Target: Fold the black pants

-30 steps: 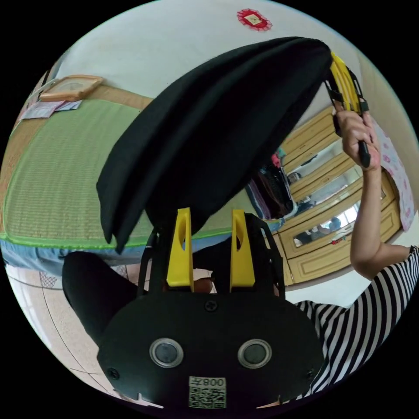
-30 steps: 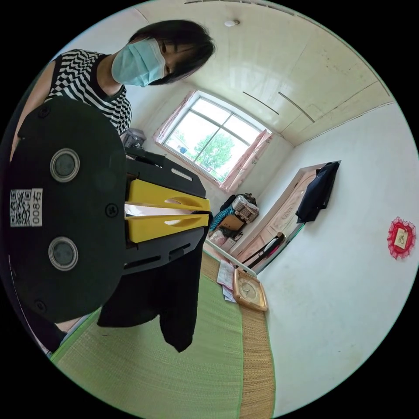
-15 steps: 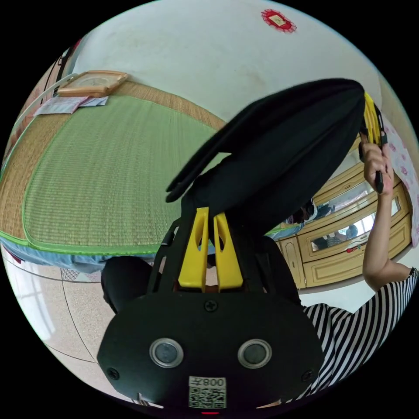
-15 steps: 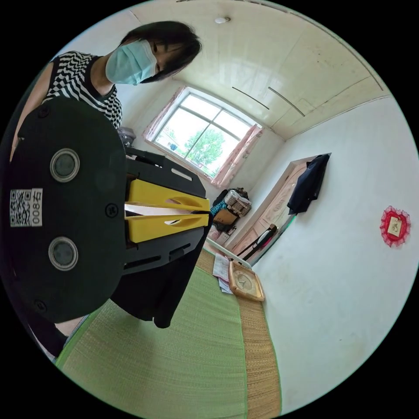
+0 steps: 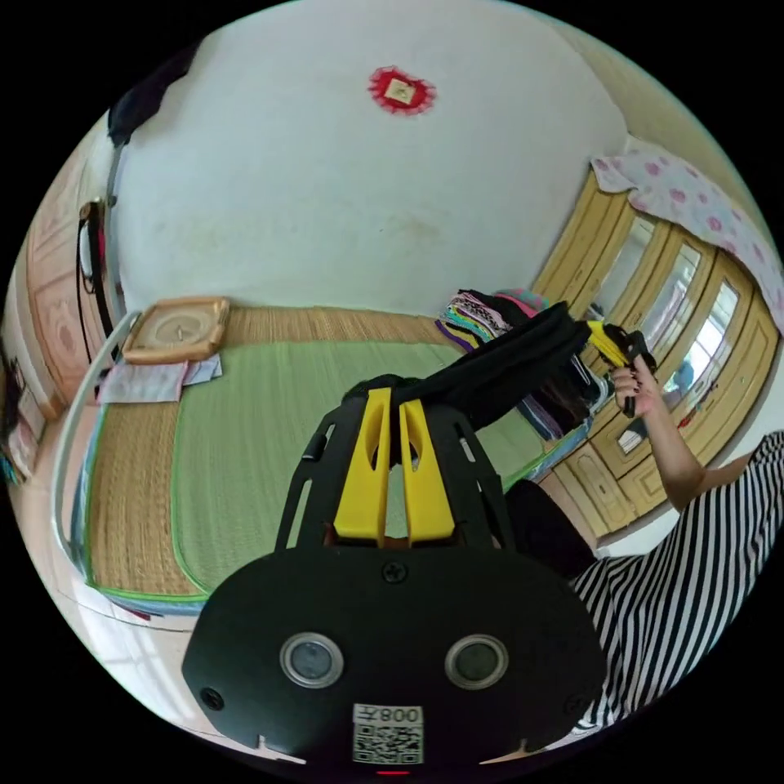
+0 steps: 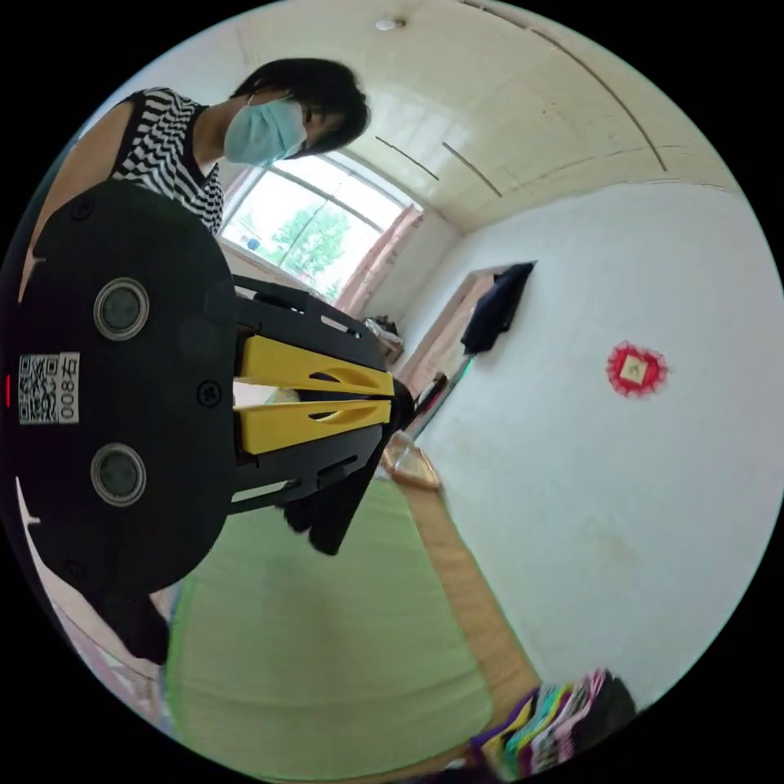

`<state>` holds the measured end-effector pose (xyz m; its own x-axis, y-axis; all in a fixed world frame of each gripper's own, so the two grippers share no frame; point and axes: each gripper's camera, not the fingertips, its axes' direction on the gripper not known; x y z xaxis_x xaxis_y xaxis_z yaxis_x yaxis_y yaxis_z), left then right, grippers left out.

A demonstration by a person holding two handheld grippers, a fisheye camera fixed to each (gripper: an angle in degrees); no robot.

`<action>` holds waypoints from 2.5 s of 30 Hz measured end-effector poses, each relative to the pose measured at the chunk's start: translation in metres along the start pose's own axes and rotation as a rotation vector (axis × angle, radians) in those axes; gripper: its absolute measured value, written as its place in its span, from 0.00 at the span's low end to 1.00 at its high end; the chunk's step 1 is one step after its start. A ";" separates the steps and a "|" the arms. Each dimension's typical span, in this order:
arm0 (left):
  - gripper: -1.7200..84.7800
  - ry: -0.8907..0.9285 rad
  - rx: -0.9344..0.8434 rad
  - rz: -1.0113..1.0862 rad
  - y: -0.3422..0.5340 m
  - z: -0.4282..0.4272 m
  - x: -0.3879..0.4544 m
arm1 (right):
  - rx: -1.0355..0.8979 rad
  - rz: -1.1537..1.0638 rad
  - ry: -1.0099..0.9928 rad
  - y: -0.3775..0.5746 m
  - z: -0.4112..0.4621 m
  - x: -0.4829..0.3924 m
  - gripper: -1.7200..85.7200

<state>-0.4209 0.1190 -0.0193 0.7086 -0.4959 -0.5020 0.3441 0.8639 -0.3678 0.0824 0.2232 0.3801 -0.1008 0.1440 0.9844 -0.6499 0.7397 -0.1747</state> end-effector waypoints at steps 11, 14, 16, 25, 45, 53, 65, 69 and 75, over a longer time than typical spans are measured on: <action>0.03 0.017 -0.343 -0.136 0.037 0.033 0.017 | -0.116 0.284 0.386 0.099 0.043 0.104 0.03; 0.03 0.027 -0.350 -0.170 0.036 0.025 0.019 | -0.208 0.159 0.438 0.080 0.099 0.090 0.04; 0.03 0.028 -0.358 -0.186 0.035 0.022 0.020 | -0.303 0.050 0.489 0.071 0.144 0.081 0.07; 0.03 0.047 -0.384 -0.236 0.024 0.004 0.027 | -0.636 -0.362 0.687 0.090 0.325 0.035 0.12; 0.03 0.036 -0.125 -0.228 -0.034 -0.098 0.029 | -0.231 -0.122 0.607 0.122 0.092 0.058 0.02; 0.03 -0.068 0.039 -0.146 -0.076 -0.161 0.030 | 0.063 -0.027 0.415 0.182 -0.058 0.078 0.02; 0.03 -0.195 -0.004 -0.074 -0.216 -0.132 -0.022 | 0.113 0.032 0.262 0.177 -0.087 0.160 0.03; 0.05 -0.248 -0.233 -0.257 -0.235 -0.066 -0.073 | 0.037 0.247 0.378 0.177 -0.061 0.262 0.02; 0.07 -0.115 -0.429 -0.351 -0.193 -0.004 -0.101 | -0.027 0.398 0.420 0.238 -0.044 0.351 0.03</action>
<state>-0.5615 0.0021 0.0988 0.6677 -0.7134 -0.2128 0.3069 0.5242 -0.7944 -0.0748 0.4782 0.6832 -0.0225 0.6589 0.7519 -0.6029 0.5910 -0.5359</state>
